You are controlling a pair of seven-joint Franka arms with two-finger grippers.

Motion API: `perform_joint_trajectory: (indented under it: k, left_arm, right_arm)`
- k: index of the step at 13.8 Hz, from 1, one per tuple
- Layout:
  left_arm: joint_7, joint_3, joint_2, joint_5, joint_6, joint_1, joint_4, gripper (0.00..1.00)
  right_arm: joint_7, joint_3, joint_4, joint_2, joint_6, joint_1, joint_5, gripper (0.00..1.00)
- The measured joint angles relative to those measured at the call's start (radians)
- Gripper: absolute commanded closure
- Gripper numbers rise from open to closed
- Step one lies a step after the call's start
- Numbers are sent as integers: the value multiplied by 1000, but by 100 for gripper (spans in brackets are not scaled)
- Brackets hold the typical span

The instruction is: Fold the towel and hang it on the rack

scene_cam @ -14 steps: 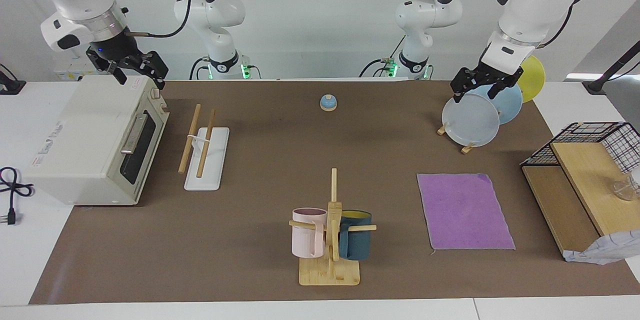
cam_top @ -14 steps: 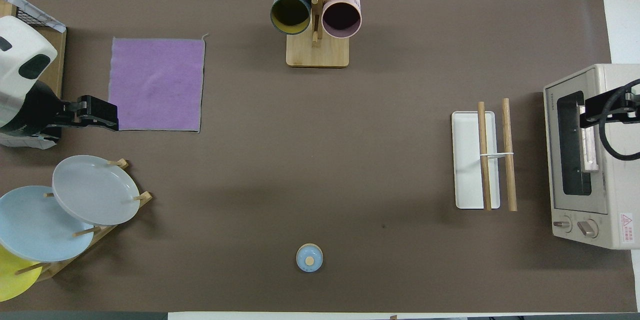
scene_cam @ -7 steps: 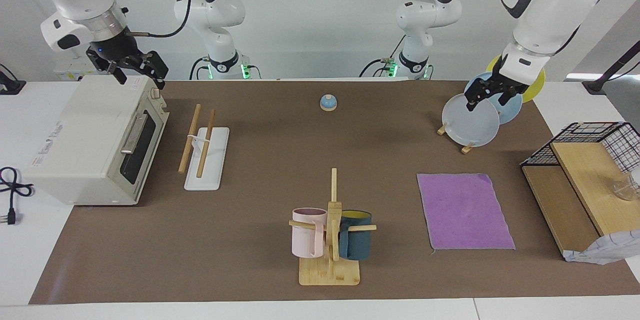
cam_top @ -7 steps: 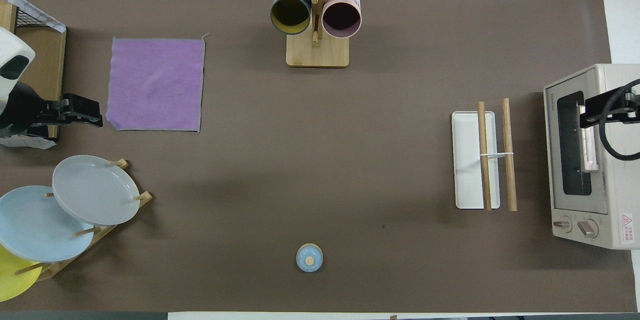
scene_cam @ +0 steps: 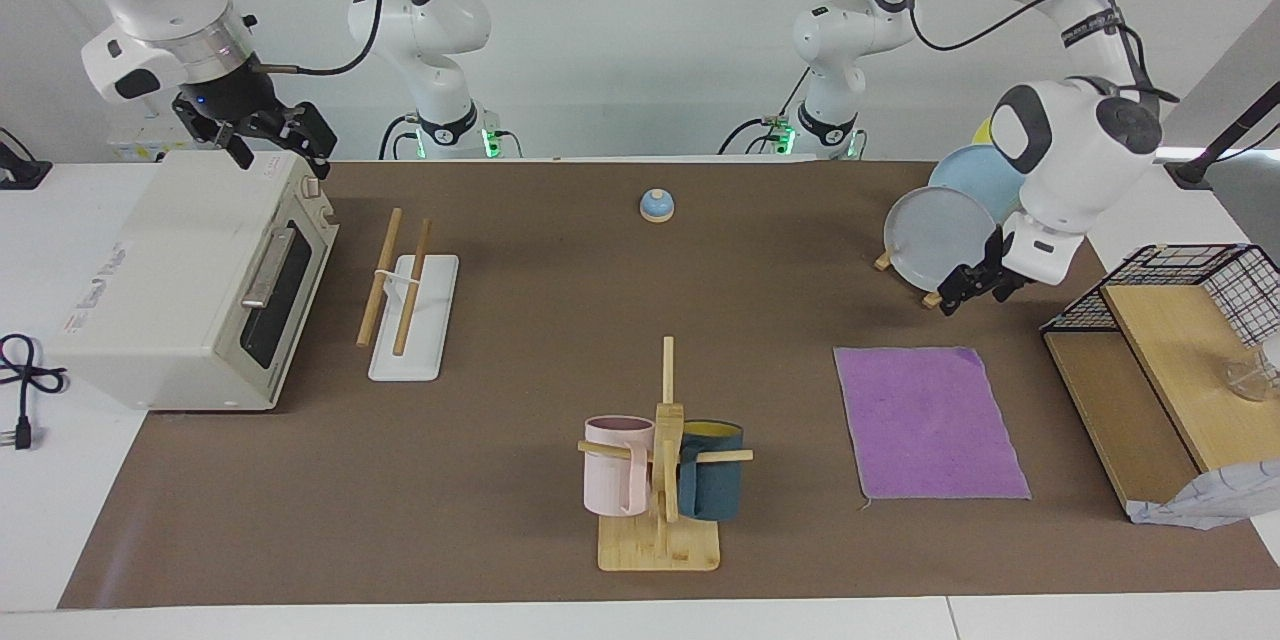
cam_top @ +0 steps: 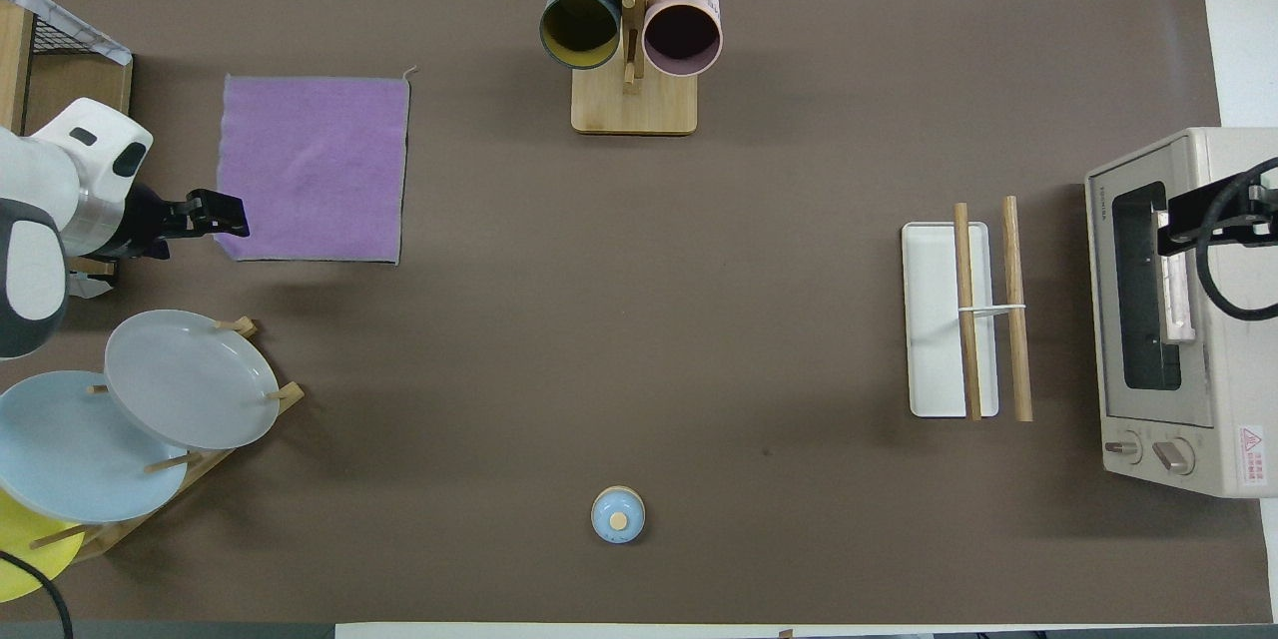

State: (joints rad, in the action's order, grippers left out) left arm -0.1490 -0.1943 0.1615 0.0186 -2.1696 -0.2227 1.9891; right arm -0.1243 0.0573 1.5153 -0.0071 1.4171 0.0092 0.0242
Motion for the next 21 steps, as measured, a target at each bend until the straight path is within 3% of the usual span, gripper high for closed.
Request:
perform_joint_trajectory:
  k: [4,7,9,13,17,21]
  left_arm:
    - [-1,2,120,0,-112,-44,-2,3]
    - [-15,3,143,1,-135,-63,-6,11]
    - [-25,3,147,2,-140,-63,-6,21]
    - [-32,3,160,2,-166,-67,-6,28]
    - [-33,4,169,2,-179,-74,-7,50]
    - [-35,3,169,2,-180,-75,-7,81]
  right_arm:
    - [0,0,0,0,0,0,0,0]
    - [0,0,0,0,0,0,0,0]
    - [0,0,0,0,0,0,0,0]
    - [0,0,0,0,0,0,0,0]
    - [0,0,0,0,0,0,0,0]
    - [0,0,0,0,0,0,0,0]
